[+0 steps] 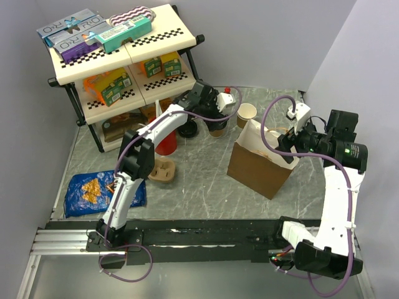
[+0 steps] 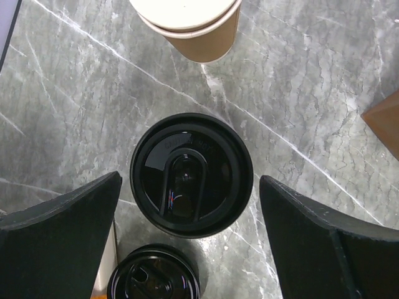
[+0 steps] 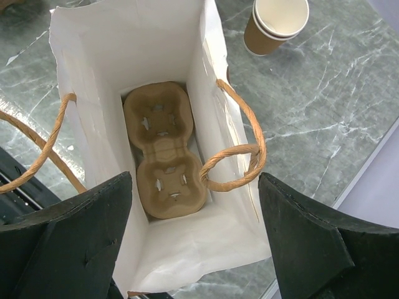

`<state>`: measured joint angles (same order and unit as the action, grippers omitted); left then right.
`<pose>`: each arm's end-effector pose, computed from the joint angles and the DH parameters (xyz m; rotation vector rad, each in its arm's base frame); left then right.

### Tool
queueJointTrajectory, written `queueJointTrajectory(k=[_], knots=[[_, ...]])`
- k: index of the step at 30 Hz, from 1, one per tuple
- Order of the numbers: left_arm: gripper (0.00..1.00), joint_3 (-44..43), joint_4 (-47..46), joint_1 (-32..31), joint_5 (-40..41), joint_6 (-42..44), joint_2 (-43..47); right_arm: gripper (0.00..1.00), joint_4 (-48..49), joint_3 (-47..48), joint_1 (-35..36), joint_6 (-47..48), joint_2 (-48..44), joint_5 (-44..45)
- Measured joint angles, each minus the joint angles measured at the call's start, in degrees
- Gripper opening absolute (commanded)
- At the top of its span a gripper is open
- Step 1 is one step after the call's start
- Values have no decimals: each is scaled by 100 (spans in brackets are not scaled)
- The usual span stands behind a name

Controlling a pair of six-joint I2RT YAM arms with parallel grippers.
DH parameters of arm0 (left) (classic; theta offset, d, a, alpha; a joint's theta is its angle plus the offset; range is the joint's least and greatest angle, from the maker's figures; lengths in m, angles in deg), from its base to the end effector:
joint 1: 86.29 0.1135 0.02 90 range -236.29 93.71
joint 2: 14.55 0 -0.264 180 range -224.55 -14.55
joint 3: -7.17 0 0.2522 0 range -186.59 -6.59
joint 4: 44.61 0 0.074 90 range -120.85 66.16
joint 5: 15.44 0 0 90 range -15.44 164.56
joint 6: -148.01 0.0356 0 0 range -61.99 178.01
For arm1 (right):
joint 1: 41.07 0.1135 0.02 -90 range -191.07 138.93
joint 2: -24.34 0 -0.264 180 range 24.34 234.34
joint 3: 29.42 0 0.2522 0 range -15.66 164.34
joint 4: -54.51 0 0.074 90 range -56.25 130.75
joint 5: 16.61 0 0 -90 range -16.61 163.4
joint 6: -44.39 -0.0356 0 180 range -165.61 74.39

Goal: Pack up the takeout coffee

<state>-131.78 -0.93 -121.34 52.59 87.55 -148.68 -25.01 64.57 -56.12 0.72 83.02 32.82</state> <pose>0.4332 -0.3201 0.2570 1.3633 1.7702 -0.4825 0.1615 -0.0194 0.4143 -0.8865 1.9441 0.2160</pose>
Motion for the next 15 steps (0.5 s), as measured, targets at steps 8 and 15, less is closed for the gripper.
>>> queueJointTrajectory(k=[8, 15], knots=[[92, -131, -59, 85, -133, -20, -221, 88, -9, 0, 0, -20, 22, -4], [83, -138, -101, 111, -247, -20, -254, 88, -2, -2, 0, -79, 129, -15]])
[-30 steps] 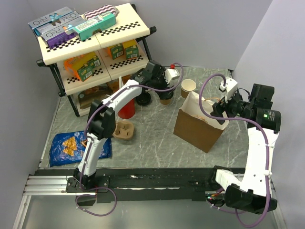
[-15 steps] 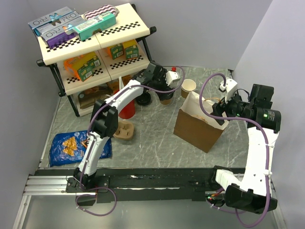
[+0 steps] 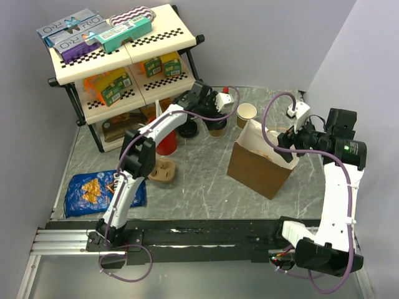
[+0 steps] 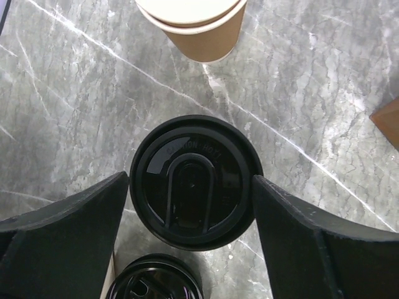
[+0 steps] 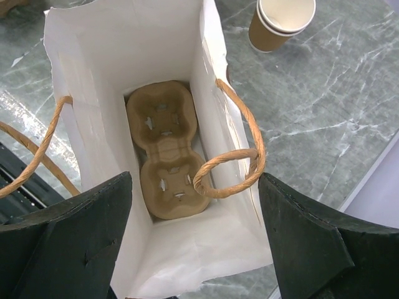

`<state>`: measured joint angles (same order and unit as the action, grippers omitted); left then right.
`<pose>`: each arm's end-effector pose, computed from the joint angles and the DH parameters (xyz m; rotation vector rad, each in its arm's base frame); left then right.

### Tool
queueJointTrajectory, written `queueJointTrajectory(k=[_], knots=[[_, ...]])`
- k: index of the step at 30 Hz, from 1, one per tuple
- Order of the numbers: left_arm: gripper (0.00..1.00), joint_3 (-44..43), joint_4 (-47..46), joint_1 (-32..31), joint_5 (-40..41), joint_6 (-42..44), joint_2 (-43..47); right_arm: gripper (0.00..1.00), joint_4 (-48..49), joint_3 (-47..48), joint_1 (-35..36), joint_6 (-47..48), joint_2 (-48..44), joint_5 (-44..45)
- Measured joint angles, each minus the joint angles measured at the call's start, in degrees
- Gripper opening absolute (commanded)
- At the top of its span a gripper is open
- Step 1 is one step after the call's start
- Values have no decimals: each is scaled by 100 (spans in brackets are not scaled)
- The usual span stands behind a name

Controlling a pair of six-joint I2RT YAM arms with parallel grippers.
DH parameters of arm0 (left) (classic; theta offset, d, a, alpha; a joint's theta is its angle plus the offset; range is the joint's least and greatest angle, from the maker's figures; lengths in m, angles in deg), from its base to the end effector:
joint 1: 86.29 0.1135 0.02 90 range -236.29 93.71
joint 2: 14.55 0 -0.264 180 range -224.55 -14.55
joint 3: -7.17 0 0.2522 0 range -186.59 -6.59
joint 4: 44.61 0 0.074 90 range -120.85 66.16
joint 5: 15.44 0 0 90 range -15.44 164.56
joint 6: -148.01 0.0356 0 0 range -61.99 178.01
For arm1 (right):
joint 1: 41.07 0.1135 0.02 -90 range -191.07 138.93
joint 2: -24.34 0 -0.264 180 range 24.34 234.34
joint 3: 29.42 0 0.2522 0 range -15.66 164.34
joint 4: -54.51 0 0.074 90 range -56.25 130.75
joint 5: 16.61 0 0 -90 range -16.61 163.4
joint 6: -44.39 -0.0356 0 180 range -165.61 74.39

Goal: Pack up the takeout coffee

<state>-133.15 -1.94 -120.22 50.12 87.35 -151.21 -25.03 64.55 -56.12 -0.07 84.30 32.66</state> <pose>0.4451 -0.3172 0.2438 1.3588 1.7688 -0.5225 0.1679 -0.0211 0.4110 -0.8710 1.9679 0.2432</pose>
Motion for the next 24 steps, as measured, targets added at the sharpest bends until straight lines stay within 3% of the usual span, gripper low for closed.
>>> queueJointTrajectory(k=[7, 15, 19, 24], knots=[[75, 146, -70, 2, -96, -4, 74, 88, 31, -11, 0, -103, 74, -79], [65, 1805, 136, 52, -389, 46, 1534, 88, 234, -101, 0, -203, 160, -179], [68, 2715, 184, 59, -667, 57, 2498, 88, 391, -160, 0, -284, 195, -247], [87, 3954, 42, 46, -935, -46, 3497, 88, 529, -197, 0, -409, 219, -323]])
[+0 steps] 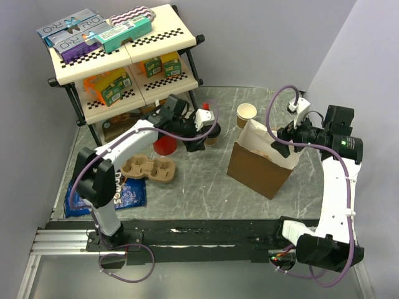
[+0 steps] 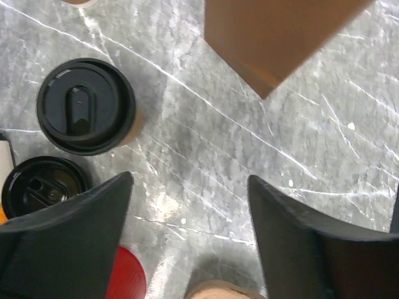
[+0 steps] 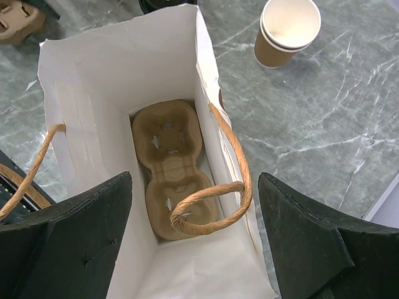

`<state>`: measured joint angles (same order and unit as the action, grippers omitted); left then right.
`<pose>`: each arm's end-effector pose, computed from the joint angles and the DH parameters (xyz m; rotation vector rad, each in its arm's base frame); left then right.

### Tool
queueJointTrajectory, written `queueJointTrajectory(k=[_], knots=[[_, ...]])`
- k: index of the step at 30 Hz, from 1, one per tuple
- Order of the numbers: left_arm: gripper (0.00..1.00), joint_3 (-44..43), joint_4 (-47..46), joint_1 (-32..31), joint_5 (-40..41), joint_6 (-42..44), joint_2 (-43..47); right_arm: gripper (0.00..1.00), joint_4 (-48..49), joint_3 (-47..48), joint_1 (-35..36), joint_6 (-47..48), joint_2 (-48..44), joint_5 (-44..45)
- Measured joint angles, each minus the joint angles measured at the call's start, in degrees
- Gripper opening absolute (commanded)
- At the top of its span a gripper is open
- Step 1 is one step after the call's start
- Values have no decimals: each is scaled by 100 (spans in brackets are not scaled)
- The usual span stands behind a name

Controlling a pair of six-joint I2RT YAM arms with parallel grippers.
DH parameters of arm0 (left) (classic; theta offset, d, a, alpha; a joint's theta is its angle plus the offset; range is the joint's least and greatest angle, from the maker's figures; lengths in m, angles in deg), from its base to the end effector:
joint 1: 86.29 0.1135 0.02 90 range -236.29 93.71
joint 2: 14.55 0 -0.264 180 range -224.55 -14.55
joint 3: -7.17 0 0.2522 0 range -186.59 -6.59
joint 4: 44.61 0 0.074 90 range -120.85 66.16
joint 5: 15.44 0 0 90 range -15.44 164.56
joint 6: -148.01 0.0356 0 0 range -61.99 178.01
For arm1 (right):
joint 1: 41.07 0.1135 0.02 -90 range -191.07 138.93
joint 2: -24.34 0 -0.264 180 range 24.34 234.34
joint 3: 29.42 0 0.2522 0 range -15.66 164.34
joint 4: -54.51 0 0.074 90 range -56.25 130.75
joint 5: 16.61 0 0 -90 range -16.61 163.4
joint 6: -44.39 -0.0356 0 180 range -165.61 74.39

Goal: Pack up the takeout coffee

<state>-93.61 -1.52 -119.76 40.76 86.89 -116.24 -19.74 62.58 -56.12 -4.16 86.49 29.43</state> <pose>0.3229 -0.2372 0.2961 1.4239 1.7886 -0.7269 0.1866 -0.0246 0.4027 -0.8208 1.9498 0.3266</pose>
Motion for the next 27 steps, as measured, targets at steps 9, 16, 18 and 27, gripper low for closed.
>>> queueJointTrajectory(k=[9, 16, 18, 27], knots=[[98, -592, -87, 7, 116, 83, -286, 88, 118, -35, 0, -122, 20, -149], [99, -2168, 111, 151, 55, 195, -1543, 88, 129, -262, 0, -136, -66, -181], [99, -2382, 188, 181, 50, 197, -1797, 88, 127, -295, 0, -131, -114, -179], [99, -3053, 656, 197, 13, 407, -2509, 88, 103, -485, 0, -109, -396, -175]])
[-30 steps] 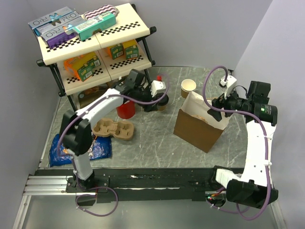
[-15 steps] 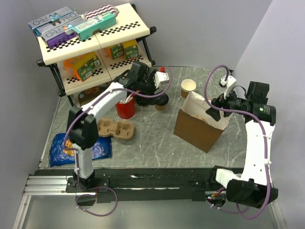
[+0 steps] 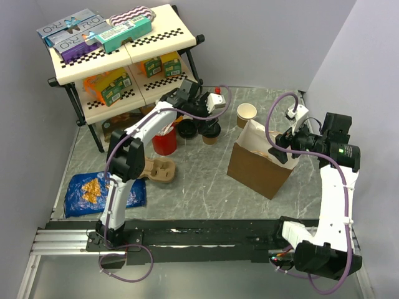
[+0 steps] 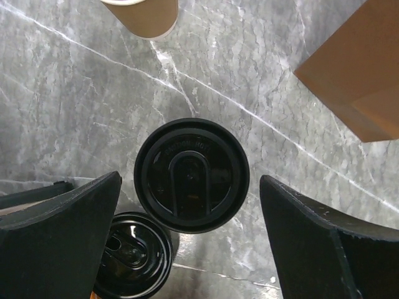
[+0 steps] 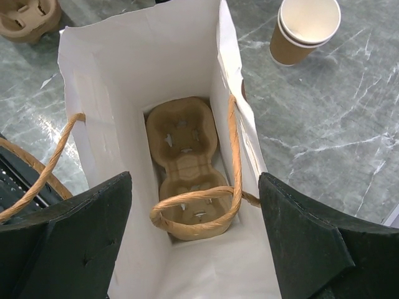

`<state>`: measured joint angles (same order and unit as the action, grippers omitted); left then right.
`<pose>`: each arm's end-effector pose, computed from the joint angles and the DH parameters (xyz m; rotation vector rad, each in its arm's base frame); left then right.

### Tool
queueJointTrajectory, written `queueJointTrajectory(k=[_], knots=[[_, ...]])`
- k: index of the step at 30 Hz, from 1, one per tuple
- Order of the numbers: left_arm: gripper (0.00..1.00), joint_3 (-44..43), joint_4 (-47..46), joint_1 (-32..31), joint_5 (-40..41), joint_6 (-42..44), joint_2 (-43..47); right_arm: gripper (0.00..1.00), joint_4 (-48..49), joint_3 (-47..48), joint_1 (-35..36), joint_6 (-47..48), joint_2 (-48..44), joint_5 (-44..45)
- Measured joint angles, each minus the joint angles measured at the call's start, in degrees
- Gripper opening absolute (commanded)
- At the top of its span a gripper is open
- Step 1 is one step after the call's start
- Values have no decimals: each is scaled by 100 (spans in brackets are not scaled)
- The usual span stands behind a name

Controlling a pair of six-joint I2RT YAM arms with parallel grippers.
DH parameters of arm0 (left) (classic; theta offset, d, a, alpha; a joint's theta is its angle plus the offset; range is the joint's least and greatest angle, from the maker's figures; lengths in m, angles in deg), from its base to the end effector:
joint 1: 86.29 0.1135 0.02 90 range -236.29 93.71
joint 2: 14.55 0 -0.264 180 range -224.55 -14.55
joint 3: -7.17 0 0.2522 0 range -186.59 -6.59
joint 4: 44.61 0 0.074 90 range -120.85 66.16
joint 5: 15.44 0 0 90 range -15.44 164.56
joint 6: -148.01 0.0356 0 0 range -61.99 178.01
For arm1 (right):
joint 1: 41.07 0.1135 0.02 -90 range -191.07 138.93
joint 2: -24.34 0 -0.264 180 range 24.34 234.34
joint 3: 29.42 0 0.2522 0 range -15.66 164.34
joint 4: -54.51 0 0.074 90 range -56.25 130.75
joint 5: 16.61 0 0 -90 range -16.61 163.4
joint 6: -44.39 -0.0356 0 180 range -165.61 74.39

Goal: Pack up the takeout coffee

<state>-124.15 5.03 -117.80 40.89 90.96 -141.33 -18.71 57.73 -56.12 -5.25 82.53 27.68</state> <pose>0.4182 -0.2795 0.2715 1.4512 1.7695 -0.6753 0.1730 -0.0201 0.3910 -0.8119 1.9375 0.3662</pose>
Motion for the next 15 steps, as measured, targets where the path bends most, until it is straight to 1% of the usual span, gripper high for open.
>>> queueJointTrajectory(k=[8, 15], knots=[[96, -125, 256, 0, -13, 306, -153, 88, 13, -42, 0, -11, 13, 0], [95, -125, 275, 0, -13, 350, -175, 88, 11, -42, 0, -13, 70, 0]])
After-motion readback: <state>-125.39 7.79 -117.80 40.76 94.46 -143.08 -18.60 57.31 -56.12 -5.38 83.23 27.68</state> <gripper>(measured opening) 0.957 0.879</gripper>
